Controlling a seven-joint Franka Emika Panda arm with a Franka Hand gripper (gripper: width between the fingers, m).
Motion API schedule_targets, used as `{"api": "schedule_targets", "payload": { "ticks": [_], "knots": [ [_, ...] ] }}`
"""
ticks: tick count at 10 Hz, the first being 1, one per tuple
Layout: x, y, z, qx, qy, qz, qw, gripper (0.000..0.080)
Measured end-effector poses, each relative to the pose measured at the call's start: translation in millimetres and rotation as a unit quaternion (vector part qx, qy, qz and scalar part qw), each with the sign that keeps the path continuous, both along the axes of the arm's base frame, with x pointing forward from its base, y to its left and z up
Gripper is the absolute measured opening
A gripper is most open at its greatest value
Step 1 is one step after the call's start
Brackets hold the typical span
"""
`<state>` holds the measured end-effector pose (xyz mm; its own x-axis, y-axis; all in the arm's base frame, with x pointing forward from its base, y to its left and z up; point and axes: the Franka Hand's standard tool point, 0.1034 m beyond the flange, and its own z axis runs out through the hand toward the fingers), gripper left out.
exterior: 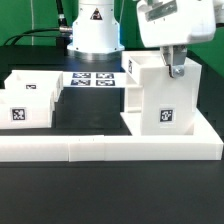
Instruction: Assemble drawer
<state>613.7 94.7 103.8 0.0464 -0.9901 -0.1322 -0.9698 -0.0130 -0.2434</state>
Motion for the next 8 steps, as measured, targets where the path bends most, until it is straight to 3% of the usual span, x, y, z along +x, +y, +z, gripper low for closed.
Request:
{"api": "schedule_targets", "payload": {
  "ticks": [7,8],
  "knots": [
    [43.7,-0.5,0.7,0.008,-0.01,-0.016,1.0,0.006],
    [43.7,-0.5,0.7,0.008,-0.01,-0.016,1.0,0.006]
  ]
}}
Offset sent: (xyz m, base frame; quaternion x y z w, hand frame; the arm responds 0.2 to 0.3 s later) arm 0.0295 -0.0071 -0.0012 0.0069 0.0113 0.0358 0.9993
